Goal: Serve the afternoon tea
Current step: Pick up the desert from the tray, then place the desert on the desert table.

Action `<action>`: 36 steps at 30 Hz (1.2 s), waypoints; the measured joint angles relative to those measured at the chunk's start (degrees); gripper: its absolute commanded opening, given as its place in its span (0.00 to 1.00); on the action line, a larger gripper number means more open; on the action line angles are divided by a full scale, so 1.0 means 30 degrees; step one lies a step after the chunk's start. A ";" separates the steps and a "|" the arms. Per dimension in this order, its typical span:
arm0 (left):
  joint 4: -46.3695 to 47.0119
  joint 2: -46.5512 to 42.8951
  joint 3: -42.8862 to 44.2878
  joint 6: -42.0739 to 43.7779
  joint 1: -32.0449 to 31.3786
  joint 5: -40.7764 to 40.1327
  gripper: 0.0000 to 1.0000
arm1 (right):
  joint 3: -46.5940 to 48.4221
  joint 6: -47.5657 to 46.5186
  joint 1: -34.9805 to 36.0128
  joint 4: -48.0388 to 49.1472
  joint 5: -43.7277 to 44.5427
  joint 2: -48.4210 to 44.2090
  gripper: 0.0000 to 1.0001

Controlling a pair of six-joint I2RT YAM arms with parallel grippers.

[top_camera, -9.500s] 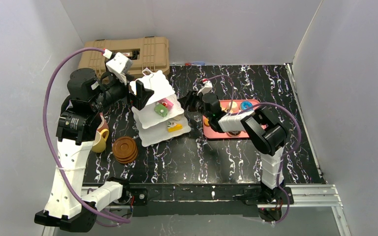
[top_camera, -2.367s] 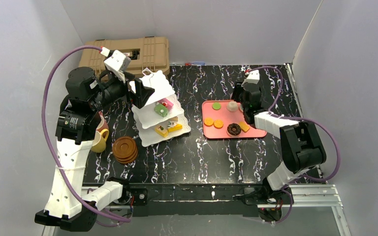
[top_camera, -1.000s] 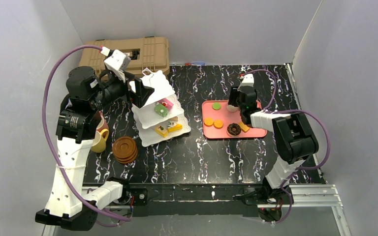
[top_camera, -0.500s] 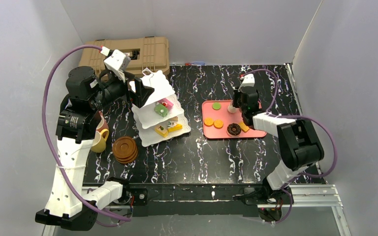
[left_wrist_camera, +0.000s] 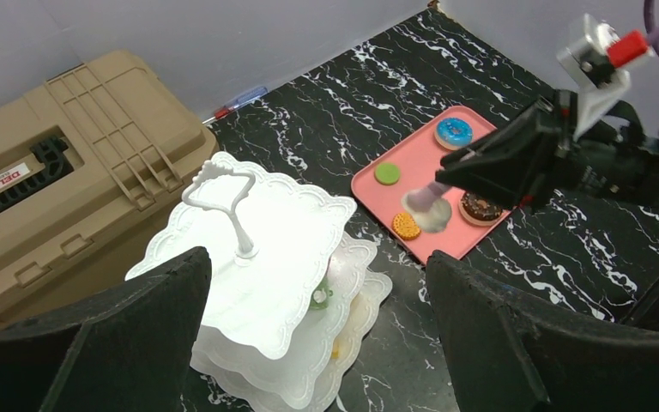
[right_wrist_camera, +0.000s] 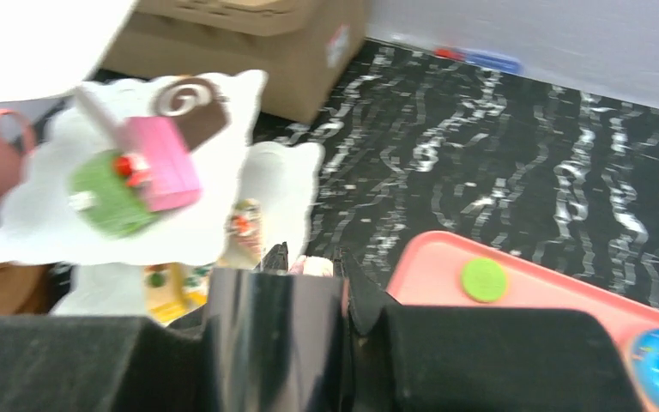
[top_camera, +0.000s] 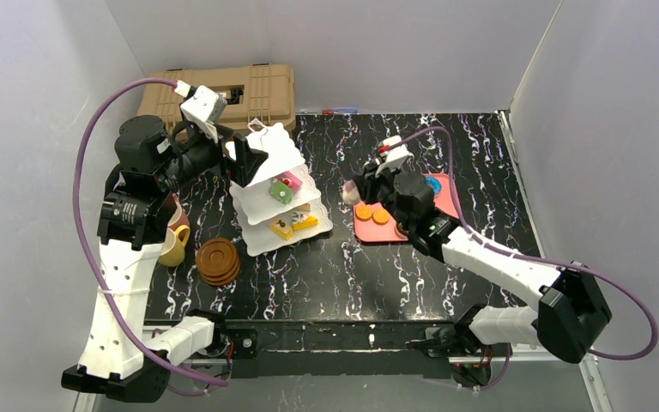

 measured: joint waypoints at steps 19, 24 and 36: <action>-0.0124 0.0138 0.0000 -0.0007 0.0168 -0.0546 0.93 | 0.3978 -0.1078 0.8378 0.5676 0.2310 0.6280 0.22; -0.0233 0.0138 0.0000 0.0000 0.0168 -0.0539 0.93 | 0.4823 -0.1559 0.8524 0.8123 0.2790 0.8036 0.25; -0.0299 0.0080 0.0000 0.0080 0.0240 -0.0532 0.93 | 0.5821 -0.2863 0.8677 1.1591 0.3475 1.1213 0.32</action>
